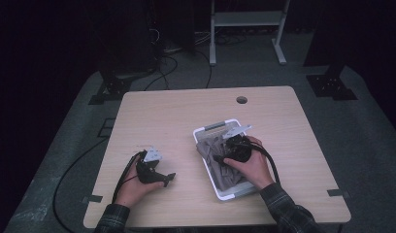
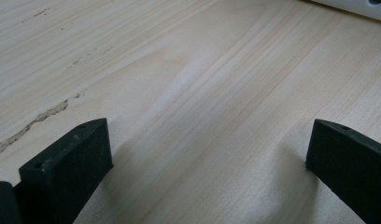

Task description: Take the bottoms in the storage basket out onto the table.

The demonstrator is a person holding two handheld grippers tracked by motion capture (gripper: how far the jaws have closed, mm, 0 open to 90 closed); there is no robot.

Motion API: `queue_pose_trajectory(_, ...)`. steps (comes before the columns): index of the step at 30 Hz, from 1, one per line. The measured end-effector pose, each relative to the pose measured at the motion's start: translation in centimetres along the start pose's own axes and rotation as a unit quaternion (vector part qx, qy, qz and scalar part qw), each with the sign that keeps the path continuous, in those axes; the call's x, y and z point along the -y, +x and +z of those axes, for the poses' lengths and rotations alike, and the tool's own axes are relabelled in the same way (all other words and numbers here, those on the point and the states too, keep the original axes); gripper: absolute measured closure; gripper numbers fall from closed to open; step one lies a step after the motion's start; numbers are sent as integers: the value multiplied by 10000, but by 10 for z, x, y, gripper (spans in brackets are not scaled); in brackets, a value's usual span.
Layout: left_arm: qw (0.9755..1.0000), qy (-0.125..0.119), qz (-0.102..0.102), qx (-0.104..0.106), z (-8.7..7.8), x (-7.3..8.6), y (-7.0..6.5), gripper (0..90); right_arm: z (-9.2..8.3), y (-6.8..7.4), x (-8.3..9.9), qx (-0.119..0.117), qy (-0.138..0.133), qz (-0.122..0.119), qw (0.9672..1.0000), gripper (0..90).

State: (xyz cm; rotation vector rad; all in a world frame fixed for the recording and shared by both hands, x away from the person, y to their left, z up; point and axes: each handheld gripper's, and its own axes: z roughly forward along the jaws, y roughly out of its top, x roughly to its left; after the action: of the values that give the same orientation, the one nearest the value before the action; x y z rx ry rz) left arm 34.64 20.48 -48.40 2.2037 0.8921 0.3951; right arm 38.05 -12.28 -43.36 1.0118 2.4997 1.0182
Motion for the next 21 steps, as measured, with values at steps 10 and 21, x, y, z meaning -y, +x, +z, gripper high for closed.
queue_pose_trajectory(10,10000,-2,0,-1,0,0,0,0,15,-4,7,-75,300,-74,9995,129)
queue_pose_trajectory(21,10000,10,10,-1,0,0,0,0,27,-10,5,-166,516,-300,9981,114)
